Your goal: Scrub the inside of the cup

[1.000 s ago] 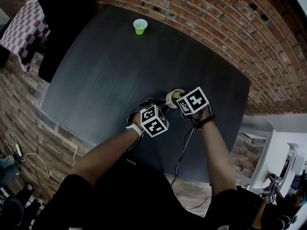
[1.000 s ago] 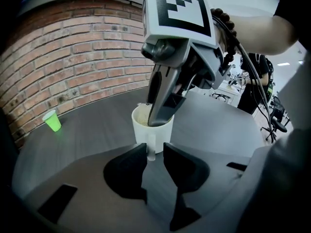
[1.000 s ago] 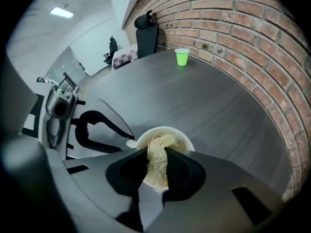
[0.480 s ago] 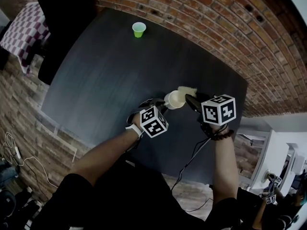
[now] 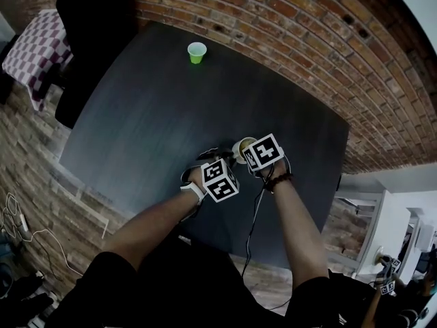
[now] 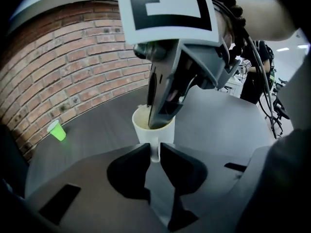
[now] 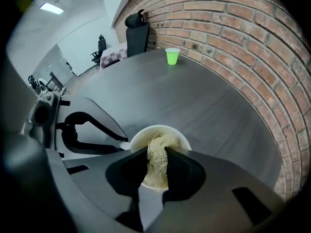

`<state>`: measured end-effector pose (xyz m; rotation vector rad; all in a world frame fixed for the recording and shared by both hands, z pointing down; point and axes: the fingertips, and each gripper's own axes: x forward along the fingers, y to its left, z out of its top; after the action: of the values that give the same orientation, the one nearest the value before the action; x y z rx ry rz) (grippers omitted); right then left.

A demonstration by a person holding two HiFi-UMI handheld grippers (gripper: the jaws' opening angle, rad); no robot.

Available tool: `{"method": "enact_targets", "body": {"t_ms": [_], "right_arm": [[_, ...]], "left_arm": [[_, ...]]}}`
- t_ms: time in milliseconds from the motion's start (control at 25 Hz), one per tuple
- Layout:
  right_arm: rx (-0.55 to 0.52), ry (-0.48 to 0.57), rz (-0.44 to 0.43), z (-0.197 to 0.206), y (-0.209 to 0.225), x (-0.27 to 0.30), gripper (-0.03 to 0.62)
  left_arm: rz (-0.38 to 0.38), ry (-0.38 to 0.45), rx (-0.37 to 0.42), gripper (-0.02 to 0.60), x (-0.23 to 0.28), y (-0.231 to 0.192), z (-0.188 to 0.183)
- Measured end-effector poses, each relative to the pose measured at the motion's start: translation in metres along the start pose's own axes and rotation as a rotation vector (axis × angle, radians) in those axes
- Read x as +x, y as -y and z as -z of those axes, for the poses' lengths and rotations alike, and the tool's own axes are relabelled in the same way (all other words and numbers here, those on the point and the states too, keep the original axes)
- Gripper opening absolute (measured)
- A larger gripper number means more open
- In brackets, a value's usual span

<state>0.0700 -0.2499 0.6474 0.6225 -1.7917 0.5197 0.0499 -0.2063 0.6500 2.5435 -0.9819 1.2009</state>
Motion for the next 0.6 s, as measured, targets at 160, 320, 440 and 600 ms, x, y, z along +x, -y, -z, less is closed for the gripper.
{"method": "enact_targets", "body": {"t_ms": [160, 320, 440, 600], "right_arm": [[0.109, 0.048, -0.08, -0.005, -0.005, -0.001, 0.091], [0.202, 0.18, -0.193, -0.014, -0.007, -0.036, 0.091], [0.2, 0.315, -0.26, -0.026, -0.009, -0.083, 0.091], [0.094, 0.471, -0.178, -0.05, 0.0, -0.146, 0.091]], "left_arm": [[0.001, 0.003, 0.007, 0.074, -0.004, 0.0, -0.002], [-0.001, 0.013, -0.004, 0.074, -0.005, -0.004, 0.001], [0.009, 0.036, -0.023, 0.074, -0.009, -0.006, -0.002], [0.021, 0.046, -0.034, 0.074, -0.012, -0.007, -0.002]]}}
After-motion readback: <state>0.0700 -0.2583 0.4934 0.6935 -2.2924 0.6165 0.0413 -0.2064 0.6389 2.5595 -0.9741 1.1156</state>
